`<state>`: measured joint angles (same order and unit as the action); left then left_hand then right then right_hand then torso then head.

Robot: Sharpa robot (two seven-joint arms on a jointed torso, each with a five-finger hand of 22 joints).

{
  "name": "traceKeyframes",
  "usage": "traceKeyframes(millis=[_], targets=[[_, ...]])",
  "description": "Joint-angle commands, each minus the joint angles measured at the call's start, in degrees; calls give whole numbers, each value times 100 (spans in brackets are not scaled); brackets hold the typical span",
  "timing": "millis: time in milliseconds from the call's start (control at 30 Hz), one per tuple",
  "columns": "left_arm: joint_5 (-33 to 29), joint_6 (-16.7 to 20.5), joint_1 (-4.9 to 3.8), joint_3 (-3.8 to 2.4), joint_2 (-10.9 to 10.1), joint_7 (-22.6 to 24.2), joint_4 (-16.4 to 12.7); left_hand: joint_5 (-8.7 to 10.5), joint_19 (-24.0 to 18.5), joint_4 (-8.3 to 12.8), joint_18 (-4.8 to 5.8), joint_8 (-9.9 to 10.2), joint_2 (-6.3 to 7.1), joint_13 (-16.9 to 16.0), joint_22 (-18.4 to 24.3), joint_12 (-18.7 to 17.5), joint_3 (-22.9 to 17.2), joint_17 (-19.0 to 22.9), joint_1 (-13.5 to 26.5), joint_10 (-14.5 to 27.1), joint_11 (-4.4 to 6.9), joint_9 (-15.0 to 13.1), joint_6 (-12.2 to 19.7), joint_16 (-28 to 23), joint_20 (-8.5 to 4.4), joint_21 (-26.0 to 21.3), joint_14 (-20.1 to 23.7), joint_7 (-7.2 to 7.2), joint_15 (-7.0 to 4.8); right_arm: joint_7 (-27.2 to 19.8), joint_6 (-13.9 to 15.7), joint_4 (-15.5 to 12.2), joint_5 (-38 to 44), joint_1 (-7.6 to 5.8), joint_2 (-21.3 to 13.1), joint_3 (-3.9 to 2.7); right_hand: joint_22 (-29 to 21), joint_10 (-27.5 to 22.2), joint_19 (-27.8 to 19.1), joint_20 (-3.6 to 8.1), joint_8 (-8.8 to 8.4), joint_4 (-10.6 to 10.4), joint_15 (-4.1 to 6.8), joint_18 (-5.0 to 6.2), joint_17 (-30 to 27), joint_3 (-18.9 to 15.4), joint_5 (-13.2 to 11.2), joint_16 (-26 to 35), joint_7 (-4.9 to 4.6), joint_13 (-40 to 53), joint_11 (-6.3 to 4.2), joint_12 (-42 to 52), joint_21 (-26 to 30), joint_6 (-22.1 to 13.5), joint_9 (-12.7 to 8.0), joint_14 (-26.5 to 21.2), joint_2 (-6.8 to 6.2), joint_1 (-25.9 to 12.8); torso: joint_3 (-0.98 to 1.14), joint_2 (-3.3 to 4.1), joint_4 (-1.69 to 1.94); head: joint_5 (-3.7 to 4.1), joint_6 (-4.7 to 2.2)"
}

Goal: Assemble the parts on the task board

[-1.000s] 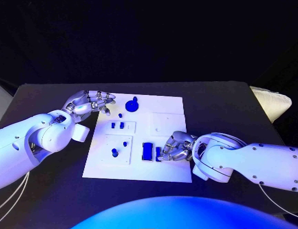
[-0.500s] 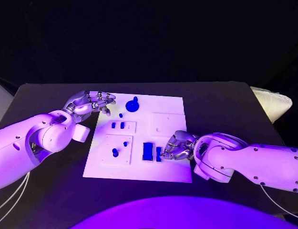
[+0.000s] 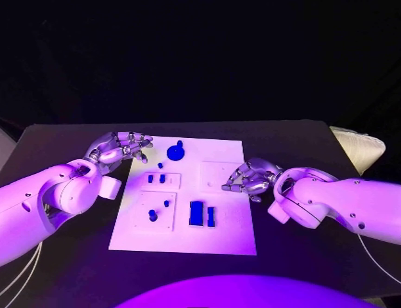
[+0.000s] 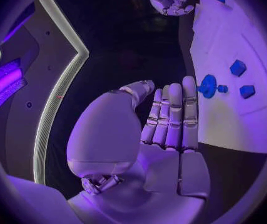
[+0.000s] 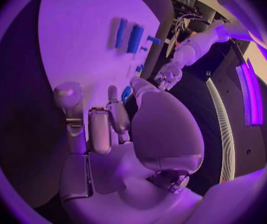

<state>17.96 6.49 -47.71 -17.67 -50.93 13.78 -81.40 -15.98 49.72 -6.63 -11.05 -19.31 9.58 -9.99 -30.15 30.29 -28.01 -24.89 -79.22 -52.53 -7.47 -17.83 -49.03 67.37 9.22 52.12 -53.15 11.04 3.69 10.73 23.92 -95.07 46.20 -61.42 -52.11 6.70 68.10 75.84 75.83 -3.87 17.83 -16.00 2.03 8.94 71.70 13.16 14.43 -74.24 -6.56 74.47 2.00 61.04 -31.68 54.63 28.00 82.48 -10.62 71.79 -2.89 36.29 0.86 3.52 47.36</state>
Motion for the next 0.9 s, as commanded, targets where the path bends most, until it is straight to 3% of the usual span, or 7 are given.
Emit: traceKeyframes(millis=[33, 500, 533, 600, 633, 800, 900], targets=[[-484, 449, 2, -6, 70, 498, 96, 15, -84, -60, 57, -44, 0, 10, 87, 41, 8, 77, 43, 62, -5, 10, 60, -165, 22, -150, 131, 3, 15, -1810, 265, 468, -1562, -61, 128, -25, -649, -914, -394, -73, -34, 58, -69, 142, -914, 113, -21, 1104, -70, -689, 66, -1639, 1298, -137, 17, -506, 69, 216, 11, -80, -53, -19, -218], [-813, 1080, -81, -19, 699, 1186, 1115, 35, -556, -352, 67, 379, 112, 641, 2119, -1859, -54, 1544, -27, -54, -391, 488, 552, -4298, 660, -3349, 714, -35, 572, -3448, -137, 2746, -2584, -134, 1061, -170, -3836, -1425, -1584, -732, -543, 376, -700, 148, -3699, 1519, -519, 5820, -496, -5332, 594, -5264, 2819, -441, -621, -2083, -128, 507, 113, -260, -51, -277, -1066], [-626, 805, -60, -14, 635, 780, 1020, 1598, -4972, 663, 1105, 1931, -958, 999, 3015, -3029, 2801, 2489, 2360, 5253, 747, 1783, 4903, -6737, -922, -5212, 5315, -1104, -369, -2696, 99, 2608, -2157, -136, 985, -165, -6810, -3274, -3303, 387, -1783, 1600, -203, -894, -7171, -1316, -1443, 7424, 656, -7447, -200, -6104, 3168, -5463, -2800, -3880, 1062, -1765, 70, -220, -52, -201, -901], [-640, 841, -74, 8, 635, 790, 997, 1598, -4972, 663, 1105, 1931, -958, 999, 3015, -3029, 2801, 2489, 2625, 5253, 747, 1783, 4903, -6737, -922, -5212, 5315, -1104, -369, -2716, 126, 2578, -2192, -133, 982, -173, -6810, -3486, -7583, 387, -1783, 1600, -203, -894, -7171, -1316, -1443, 7424, 656, -7447, -200, -6104, 3168, -5463, -2800, -4164, 1062, -2042, 80, -233, -54, -207, -919], [-653, 874, -88, 28, 635, 800, 976, 1598, -4972, 663, 1105, 1931, -958, 999, 3015, -3029, 2801, 2489, 2814, 5253, 747, 1783, 4903, -6737, -922, -5212, 5315, -1104, -369, -2734, 153, 2550, -2226, -129, 978, -180, -6810, -7584, -7583, 387, -1783, 1600, -203, -894, -7171, -1316, -1443, 7424, 656, -7447, -200, -6104, 3168, -5463, -2800, -8248, 1062, -2236, 89, -246, -55, -214, -936], [-787, 1213, -224, 232, 634, 894, 761, 1598, -4972, 663, 1105, 1931, -958, 999, 3015, -3029, 2801, 2489, 3694, 5253, 747, 1783, 4903, -6737, -922, -5212, 5315, -1104, -369, -2921, 417, 2261, -2564, -93, 945, -249, -6810, -7584, -7583, 387, -1783, 1600, -203, -894, -7171, -1316, -1443, 7424, 656, -7447, -200, -6104, 3168, -5463, -2800, -8248, 1062, -3090, 183, -370, -69, -278, -1105], [-946, 1615, -384, 474, 632, 1005, 507, 1598, -4972, 663, 1105, 1931, -958, 999, 3015, -3029, 2801, 2489, 7922, 5253, 747, 1783, 4903, -6737, -922, -5212, 5315, -1104, -369, -3142, 730, 1919, -2966, -50, 905, -331, -6810, -7584, -7583, 387, -1783, 1600, -203, -894, -7171, -1316, -1443, 7424, 656, -7447, -200, -6104, 3168, -5463, -2800, -8248, 1062, -7179, 254, -464, -80, -327, -1234]])
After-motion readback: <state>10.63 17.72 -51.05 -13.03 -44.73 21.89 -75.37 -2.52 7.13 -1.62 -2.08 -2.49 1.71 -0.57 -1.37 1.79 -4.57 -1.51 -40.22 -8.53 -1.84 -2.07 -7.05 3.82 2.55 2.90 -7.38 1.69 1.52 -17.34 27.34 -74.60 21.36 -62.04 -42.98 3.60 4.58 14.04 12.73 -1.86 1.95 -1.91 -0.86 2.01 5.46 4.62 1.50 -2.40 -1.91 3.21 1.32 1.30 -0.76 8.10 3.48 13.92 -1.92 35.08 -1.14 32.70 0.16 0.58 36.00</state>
